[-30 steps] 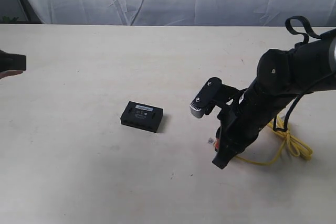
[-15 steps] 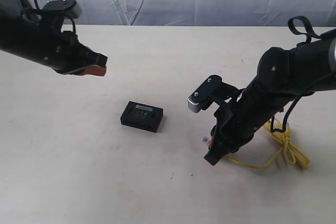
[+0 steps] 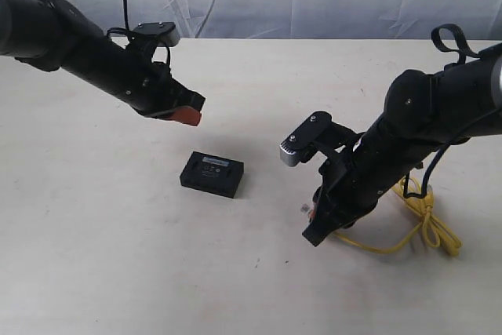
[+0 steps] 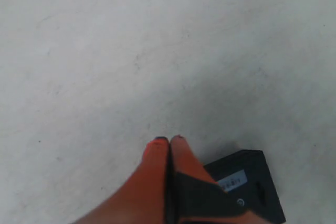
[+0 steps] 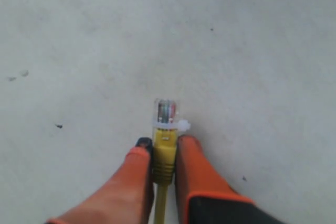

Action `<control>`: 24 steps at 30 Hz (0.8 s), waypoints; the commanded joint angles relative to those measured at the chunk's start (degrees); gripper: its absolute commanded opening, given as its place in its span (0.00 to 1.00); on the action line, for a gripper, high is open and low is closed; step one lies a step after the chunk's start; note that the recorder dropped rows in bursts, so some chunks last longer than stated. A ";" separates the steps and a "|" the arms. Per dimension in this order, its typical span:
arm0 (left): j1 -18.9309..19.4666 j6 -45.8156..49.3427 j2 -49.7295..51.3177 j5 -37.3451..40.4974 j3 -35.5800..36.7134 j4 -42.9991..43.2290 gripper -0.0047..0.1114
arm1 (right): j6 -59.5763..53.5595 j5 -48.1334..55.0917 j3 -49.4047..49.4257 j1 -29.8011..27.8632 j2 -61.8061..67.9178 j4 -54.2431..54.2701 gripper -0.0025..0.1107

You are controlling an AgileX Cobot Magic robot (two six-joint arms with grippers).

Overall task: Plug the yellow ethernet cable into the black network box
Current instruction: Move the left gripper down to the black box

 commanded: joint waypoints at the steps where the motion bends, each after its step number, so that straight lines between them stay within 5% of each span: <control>1: -1.70 0.15 2.46 0.94 -2.20 1.47 0.04 | -0.08 -0.18 -0.14 -0.05 -0.51 0.08 0.01; 24: -2.87 -0.40 5.73 5.25 -2.82 6.56 0.04 | -0.08 -0.62 -0.14 -0.05 -0.51 0.12 0.01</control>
